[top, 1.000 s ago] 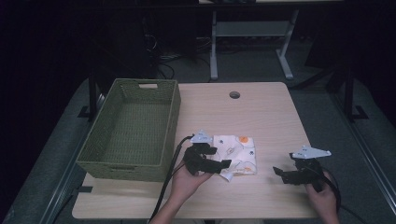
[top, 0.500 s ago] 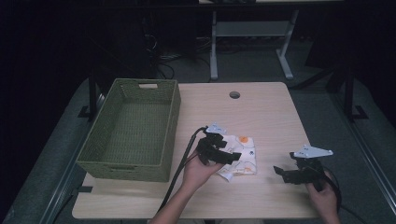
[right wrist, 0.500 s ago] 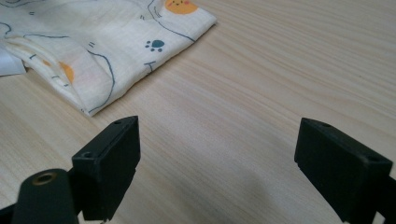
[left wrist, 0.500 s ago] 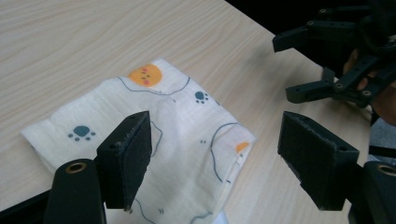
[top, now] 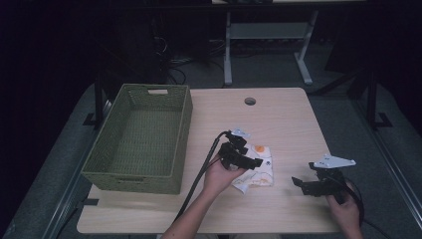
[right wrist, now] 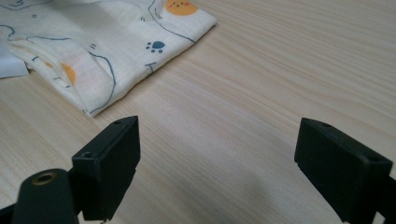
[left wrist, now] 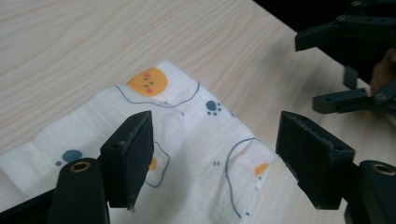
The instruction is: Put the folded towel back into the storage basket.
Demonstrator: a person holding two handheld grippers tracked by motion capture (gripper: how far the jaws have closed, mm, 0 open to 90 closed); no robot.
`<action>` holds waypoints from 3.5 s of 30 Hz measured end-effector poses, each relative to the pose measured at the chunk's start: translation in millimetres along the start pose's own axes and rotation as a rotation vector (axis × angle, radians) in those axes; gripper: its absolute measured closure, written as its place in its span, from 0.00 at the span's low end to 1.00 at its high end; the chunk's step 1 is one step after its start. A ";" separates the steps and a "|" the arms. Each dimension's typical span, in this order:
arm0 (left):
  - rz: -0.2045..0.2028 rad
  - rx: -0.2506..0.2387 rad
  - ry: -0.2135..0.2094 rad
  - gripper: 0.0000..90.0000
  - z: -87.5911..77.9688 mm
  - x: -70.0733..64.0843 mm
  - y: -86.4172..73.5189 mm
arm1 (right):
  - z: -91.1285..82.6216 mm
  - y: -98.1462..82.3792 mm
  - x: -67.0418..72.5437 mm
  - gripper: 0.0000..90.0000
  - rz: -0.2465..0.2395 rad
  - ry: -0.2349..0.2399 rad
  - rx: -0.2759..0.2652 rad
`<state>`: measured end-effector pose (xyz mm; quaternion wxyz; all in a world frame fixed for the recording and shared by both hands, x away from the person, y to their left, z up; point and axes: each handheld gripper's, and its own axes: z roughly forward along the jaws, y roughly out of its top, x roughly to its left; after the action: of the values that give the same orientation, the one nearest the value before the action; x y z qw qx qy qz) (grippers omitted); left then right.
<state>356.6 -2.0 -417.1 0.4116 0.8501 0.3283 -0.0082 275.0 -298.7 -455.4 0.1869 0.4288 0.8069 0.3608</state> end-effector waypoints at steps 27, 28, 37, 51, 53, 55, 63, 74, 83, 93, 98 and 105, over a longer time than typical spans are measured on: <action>-0.003 0.113 0.066 0.36 35.2 16.2 -11.6 | -1.2 0.3 1.2 0.15 -0.005 0.010 -0.004; -0.005 0.112 0.073 0.37 36.3 16.5 -12.5 | -1.3 0.3 1.3 0.15 -0.005 0.010 -0.004; 0.019 0.112 0.117 0.46 37.7 15.8 -16.1 | -1.2 0.4 1.8 0.15 -0.010 0.014 -0.003; 0.172 0.140 0.251 0.58 42.6 2.2 -18.5 | -1.9 0.9 3.1 0.15 -0.016 0.016 -0.005; 0.168 0.135 0.252 0.61 42.0 3.5 -18.7 | -1.7 1.0 3.2 0.15 -0.017 0.017 -0.003; 0.167 0.132 0.256 0.63 41.6 3.9 -18.9 | -1.6 1.0 3.1 0.15 -0.018 0.017 -0.003; 0.161 0.132 0.259 0.84 39.0 8.2 -18.4 | -1.3 1.0 2.9 0.15 -0.016 0.019 -0.002; 0.074 0.118 0.196 0.91 28.7 18.7 -16.6 | -0.8 0.9 2.2 0.15 -0.012 0.024 0.003; 0.004 0.049 0.120 0.92 7.3 23.5 -11.5 | -0.6 0.7 1.0 0.15 -0.006 0.028 0.000; -0.025 0.002 0.082 0.92 -8.7 22.0 -7.0 | -0.5 0.1 0.0 0.15 0.006 0.034 -0.007; -0.025 -0.013 0.057 0.92 -17.0 20.5 -3.9 | -1.4 -0.3 -1.0 0.15 0.012 0.033 -0.011; -0.043 -0.047 0.029 0.91 -25.2 19.4 -1.3 | -1.2 -0.3 -0.7 0.15 0.008 0.031 -0.010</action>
<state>364.6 27.1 -406.8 0.4265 0.8328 0.3529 0.0031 274.5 -299.9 -454.8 0.1749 0.4255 0.8061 0.3723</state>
